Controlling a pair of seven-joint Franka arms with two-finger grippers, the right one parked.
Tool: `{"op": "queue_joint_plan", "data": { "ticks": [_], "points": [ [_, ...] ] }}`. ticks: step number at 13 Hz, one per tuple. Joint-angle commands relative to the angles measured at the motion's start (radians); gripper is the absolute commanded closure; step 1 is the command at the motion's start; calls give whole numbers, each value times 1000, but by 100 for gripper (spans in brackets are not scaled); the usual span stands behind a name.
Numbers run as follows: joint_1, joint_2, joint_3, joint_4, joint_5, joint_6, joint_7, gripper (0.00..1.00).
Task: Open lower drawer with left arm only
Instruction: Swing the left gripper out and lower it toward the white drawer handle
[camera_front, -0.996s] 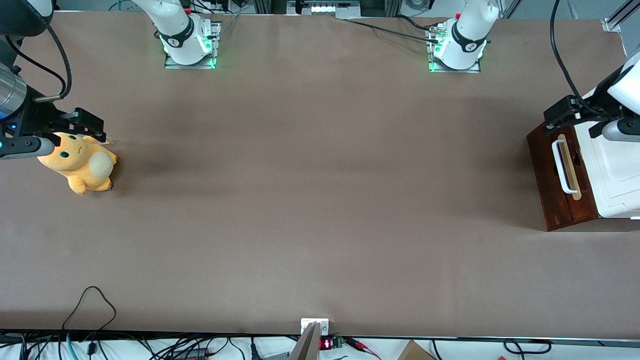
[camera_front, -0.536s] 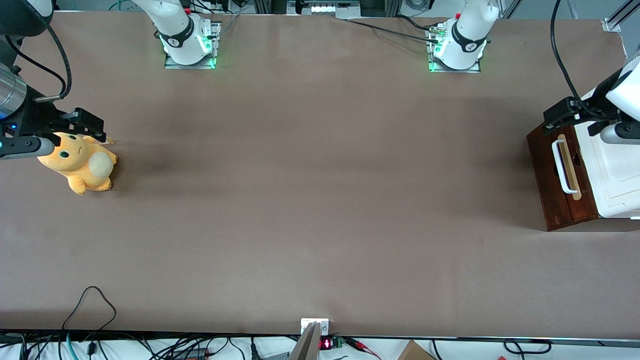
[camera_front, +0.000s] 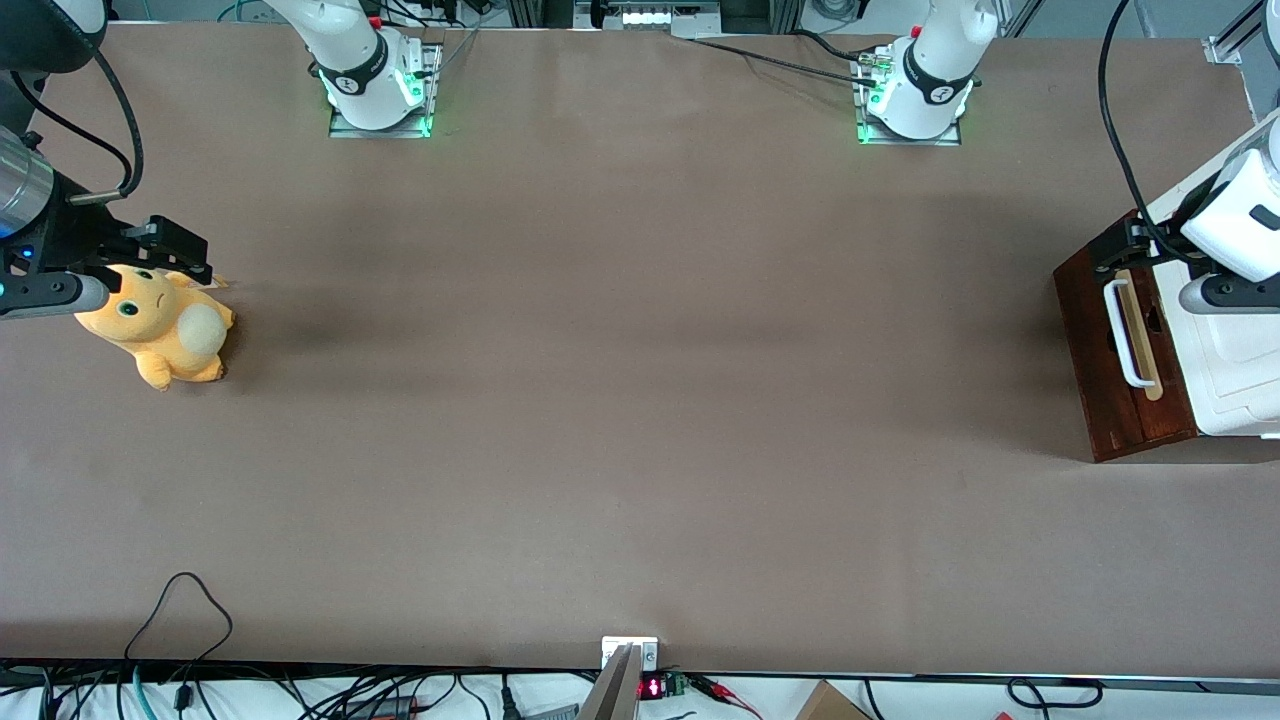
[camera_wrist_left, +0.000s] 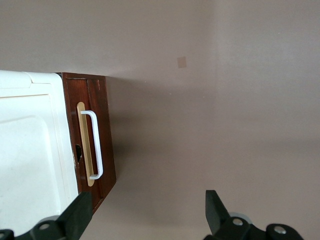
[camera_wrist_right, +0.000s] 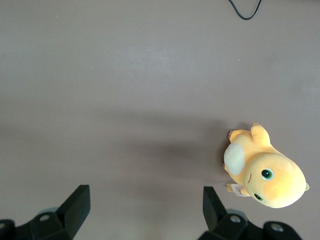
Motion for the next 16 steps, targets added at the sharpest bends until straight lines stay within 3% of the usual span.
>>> {"op": "queue_joint_plan", "data": {
  "ticks": [1,7,12,16],
  "points": [
    [-2,20,-3,14,29,-28,-10,0],
    [-25,82,-23,-20,193,-48,-10,0],
    [-117,167,-23,-130,479,-52,-69,0],
    [-125,208,-23,-216,660,-52,-94,0]
  ]
}}
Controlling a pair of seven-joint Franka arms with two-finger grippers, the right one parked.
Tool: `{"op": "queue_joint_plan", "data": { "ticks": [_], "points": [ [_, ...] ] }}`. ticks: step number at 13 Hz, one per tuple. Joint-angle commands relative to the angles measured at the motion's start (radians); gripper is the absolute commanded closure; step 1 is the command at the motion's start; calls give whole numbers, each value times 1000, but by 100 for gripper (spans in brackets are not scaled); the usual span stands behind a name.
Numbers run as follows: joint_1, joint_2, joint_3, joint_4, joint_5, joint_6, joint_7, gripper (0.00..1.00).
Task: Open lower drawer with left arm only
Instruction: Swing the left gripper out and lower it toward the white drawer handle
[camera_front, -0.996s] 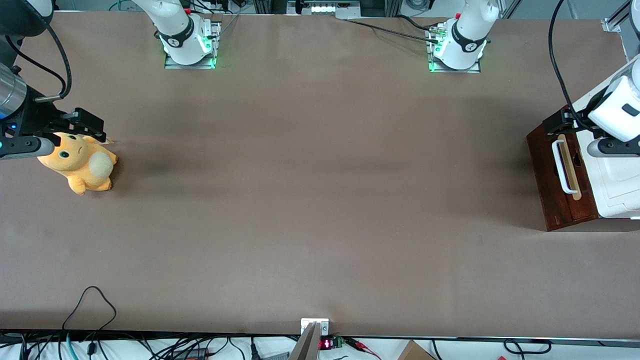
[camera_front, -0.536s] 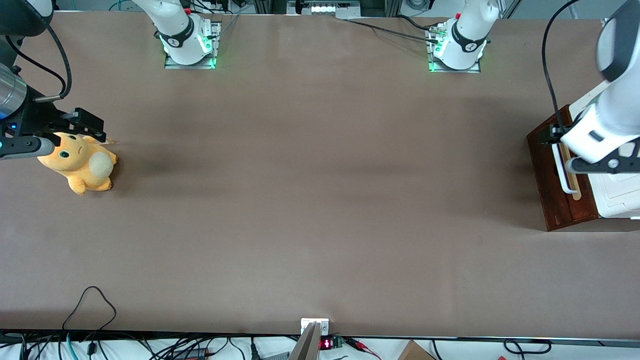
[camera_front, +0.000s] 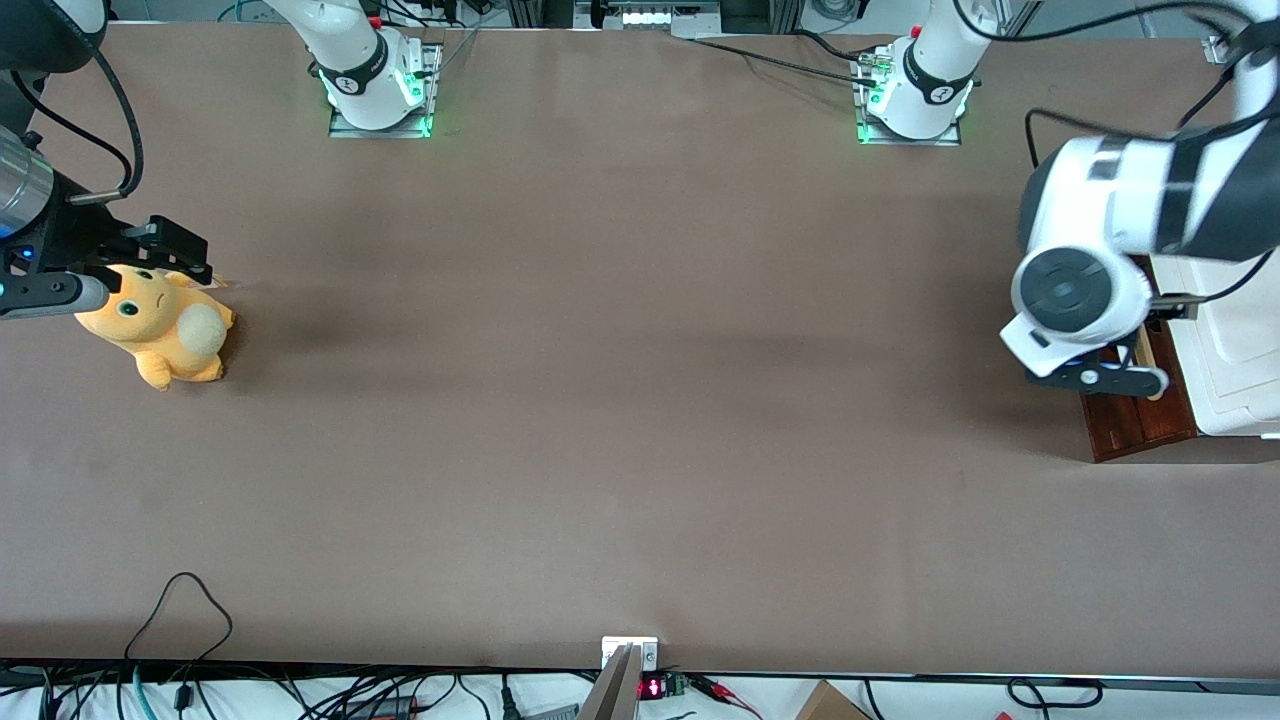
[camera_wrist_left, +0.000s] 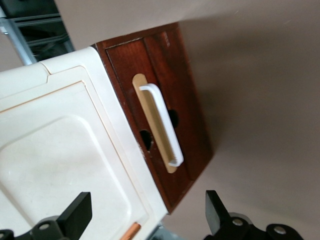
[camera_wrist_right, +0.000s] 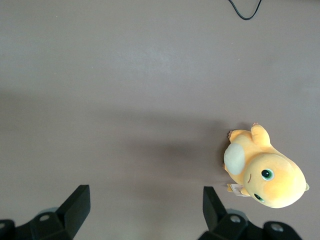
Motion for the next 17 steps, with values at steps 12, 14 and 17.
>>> {"op": "queue_joint_plan", "data": {
  "ticks": [12,14,17],
  "points": [
    [-94,298,4,-156,393,-122,-624,0],
    [-92,315,5,-161,409,-128,-626,0],
    [-91,330,5,-248,532,-136,-661,0]
  ]
}}
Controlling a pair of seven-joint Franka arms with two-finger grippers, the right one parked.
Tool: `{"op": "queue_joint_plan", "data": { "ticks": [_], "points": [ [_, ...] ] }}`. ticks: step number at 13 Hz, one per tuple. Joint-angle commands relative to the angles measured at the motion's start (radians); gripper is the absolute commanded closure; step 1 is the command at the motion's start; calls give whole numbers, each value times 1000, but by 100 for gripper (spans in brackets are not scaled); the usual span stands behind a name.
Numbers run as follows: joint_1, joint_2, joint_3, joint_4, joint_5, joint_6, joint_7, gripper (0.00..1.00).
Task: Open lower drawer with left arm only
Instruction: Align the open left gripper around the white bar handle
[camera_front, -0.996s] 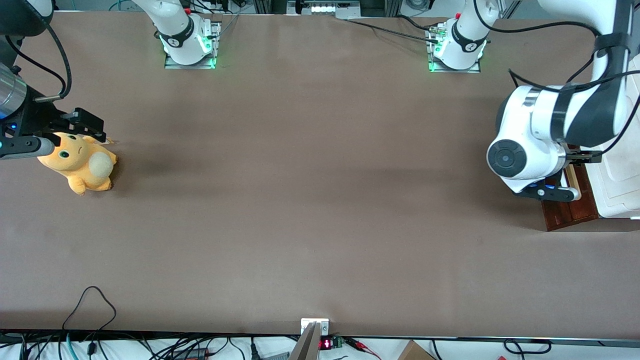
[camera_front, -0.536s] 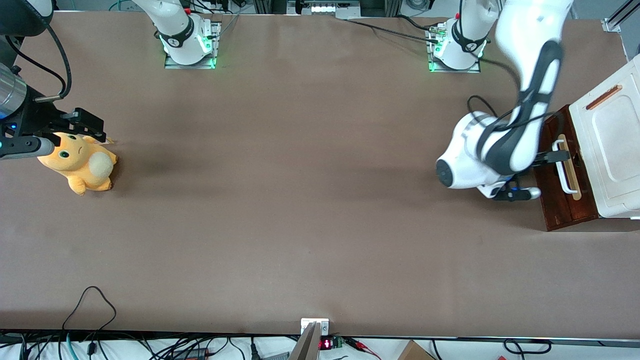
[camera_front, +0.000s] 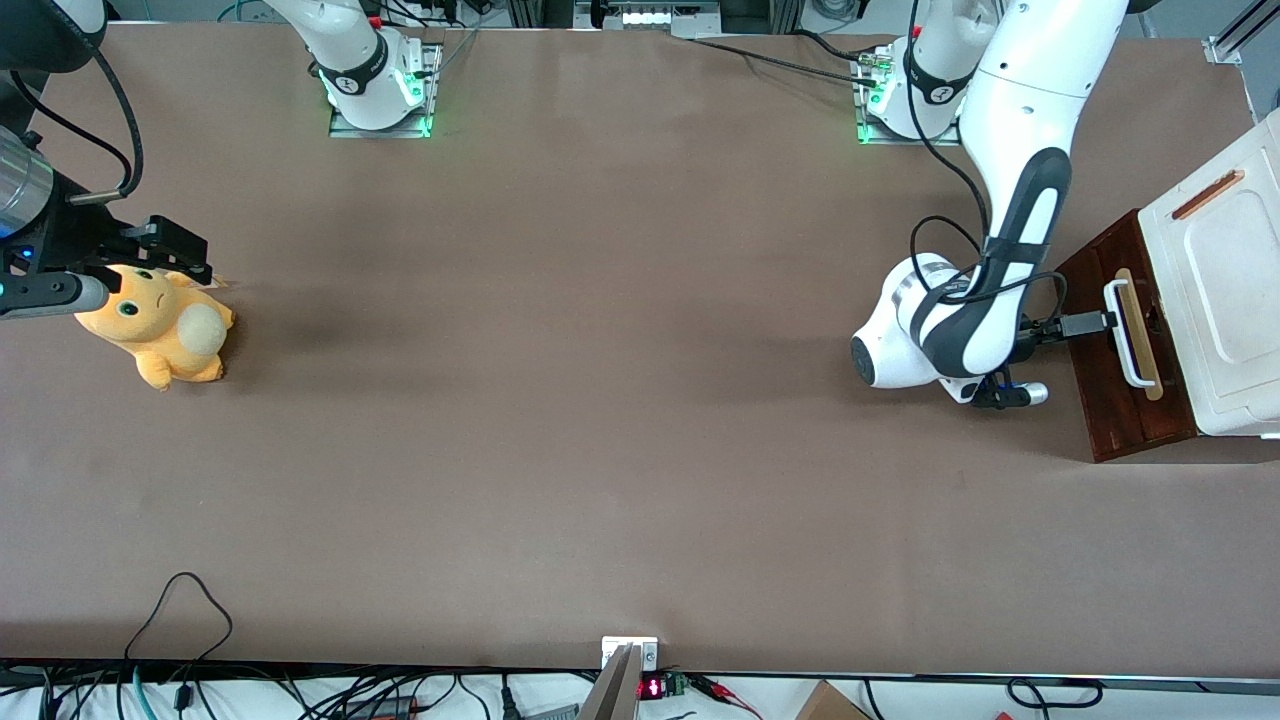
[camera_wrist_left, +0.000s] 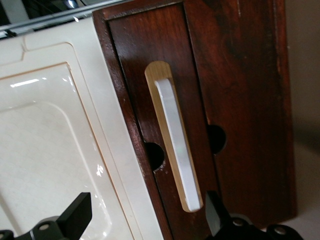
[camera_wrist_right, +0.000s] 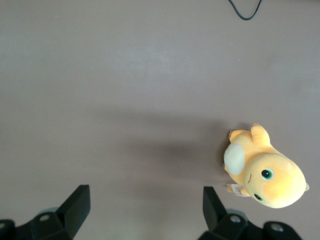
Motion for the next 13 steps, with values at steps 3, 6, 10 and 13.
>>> {"op": "queue_joint_plan", "data": {
  "ticks": [3,6,10,13],
  "points": [
    [-3,17,1,-47,90,15,6,0],
    [7,19,1,-47,89,57,23,0],
    [37,20,1,-47,89,62,23,0],
    [53,22,1,-47,89,65,23,0]
  ]
}}
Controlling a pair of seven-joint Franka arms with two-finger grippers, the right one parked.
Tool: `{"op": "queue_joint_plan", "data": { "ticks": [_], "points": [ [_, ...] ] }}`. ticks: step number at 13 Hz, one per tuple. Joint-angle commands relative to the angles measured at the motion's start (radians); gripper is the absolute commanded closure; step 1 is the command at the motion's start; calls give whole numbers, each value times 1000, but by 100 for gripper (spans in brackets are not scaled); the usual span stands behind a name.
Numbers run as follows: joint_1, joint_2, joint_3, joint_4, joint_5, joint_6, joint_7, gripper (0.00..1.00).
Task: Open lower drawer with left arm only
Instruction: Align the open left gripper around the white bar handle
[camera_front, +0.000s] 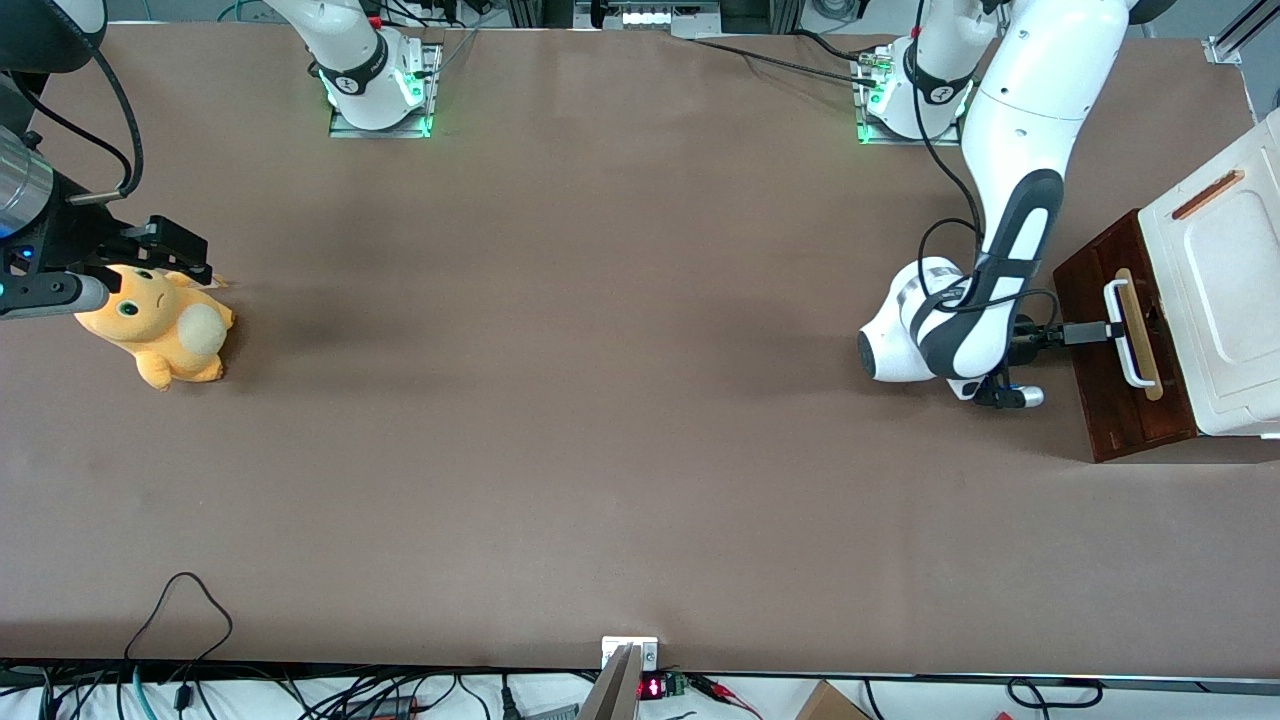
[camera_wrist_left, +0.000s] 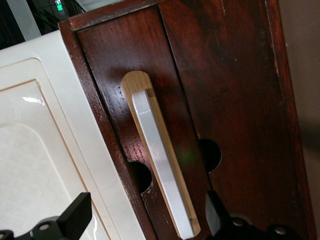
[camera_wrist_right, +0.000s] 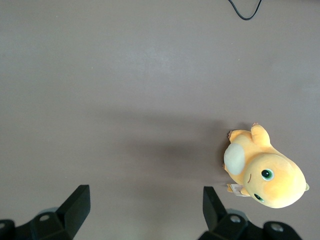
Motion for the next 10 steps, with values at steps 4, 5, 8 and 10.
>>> {"op": "queue_joint_plan", "data": {
  "ticks": [4,5,8,10],
  "points": [
    [37,2,-2,-6,28,27,20,0],
    [39,2,-2,-6,28,27,20,0],
    [63,9,-2,-6,28,27,20,0],
    [71,12,-2,-6,32,27,20,1]
  ]
}}
